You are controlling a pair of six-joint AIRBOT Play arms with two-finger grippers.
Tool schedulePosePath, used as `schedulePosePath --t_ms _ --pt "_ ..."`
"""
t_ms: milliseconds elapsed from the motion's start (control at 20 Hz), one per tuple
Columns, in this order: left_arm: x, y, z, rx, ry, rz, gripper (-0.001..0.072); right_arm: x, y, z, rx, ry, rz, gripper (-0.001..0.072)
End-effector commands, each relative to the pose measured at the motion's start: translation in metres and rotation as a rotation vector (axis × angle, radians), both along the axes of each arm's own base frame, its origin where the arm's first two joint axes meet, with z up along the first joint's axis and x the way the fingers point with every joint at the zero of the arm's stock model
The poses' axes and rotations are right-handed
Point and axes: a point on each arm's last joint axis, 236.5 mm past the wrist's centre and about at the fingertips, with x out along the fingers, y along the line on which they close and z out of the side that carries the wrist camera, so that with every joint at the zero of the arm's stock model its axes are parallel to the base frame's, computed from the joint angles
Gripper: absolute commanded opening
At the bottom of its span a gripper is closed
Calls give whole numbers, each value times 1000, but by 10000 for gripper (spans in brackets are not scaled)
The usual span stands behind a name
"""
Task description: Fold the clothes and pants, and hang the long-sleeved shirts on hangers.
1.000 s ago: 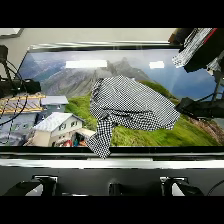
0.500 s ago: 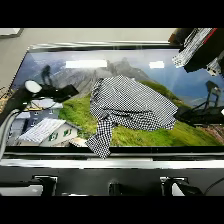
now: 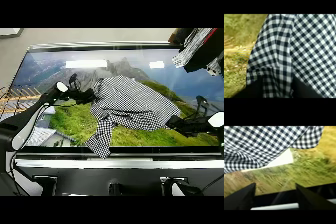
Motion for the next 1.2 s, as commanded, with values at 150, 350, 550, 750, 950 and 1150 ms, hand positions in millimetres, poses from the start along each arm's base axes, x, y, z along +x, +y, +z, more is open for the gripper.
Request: schedulePosePath --t_ms 150,350,550,750,950,1150 --pt "-9 -1 7 -17 38 -33 18 23 56 -45 347 39 -123 654" --pt "-2 14 16 -21 26 -5 18 29 101 -83 394 115 -77 664" --pt "-6 20 15 -24 50 -11 17 51 125 -99 377 69 -146 658" --pt "-10 23 30 -29 44 -20 17 66 134 -85 447 43 -223 27" --pt "8 57 116 -26 -140 38 16 116 116 28 422 -238 -100 26" --pt "1 106 286 -36 -481 116 18 138 85 231 377 -673 -19 26"
